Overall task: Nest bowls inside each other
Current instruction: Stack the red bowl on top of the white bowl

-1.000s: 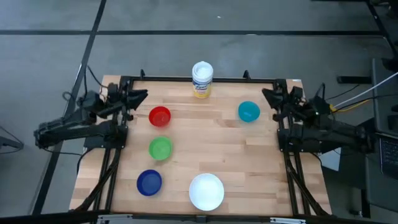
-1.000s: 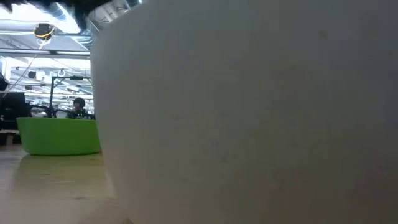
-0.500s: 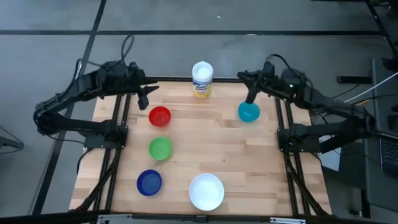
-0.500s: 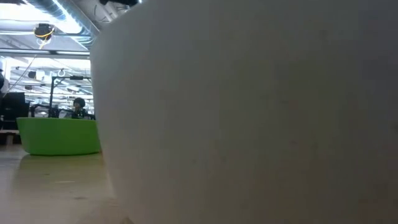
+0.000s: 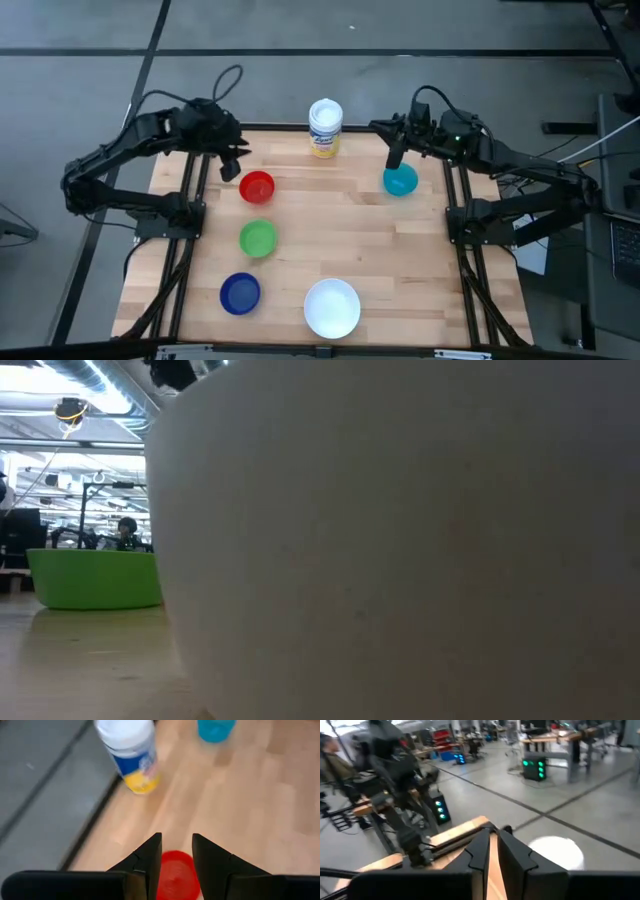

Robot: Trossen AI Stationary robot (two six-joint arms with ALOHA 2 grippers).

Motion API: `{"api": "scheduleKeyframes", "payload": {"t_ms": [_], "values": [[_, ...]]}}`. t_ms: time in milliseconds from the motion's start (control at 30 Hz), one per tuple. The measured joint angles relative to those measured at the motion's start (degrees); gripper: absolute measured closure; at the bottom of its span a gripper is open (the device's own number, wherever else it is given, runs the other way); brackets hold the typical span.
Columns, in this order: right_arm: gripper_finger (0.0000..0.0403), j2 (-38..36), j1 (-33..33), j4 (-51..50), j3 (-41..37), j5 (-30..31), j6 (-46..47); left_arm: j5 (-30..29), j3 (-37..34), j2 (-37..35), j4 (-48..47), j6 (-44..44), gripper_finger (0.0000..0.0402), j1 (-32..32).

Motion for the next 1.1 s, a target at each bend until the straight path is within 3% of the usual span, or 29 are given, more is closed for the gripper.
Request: {"api": "scheduleKeyframes", "payload": {"t_ms": [300, 467, 700, 1100], "values": [[0.0362, 0.0, -1.9, 2.7, 0.0, -11.7, -1.8, 9.2, -3.6, 6.3, 1.4, -12.4, 0.0262, -4.2], [0.0362, 0.0, -1.9, 2.9, 0.0, -16.9, -4.1, 9.3, -3.6, 11.5, 0.1, -17.5, 0.0231, -6.9], [0.0357, 0.0, -1.9, 4.4, -0.1, -22.1, -3.9, 10.1, -3.7, 19.9, -1.8, -18.4, 0.0221, -7.7], [0.0282, 0.0, -1.9, 6.8, -0.1, -24.1, -3.6, 10.3, -3.7, 30.5, -1.6, -15.4, 0.0221, -6.6]]}}
